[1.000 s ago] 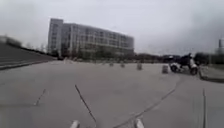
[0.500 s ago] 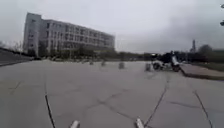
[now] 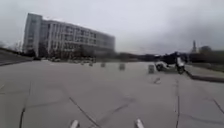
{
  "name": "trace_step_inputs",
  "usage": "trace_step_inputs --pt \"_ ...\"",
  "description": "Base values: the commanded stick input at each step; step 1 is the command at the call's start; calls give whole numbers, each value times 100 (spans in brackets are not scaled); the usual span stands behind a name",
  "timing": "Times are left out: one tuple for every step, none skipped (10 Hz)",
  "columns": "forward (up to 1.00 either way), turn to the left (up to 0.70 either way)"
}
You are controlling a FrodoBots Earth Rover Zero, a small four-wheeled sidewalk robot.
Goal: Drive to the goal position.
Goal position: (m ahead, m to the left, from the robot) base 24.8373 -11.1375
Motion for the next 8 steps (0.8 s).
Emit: trace_step_inputs --pt "100 0" --pt "100 -15" --pt "100 -40" --pt "100 -40" --pt "100 -40" --pt "100 -40" --pt "100 -40" --pt "100 -40"
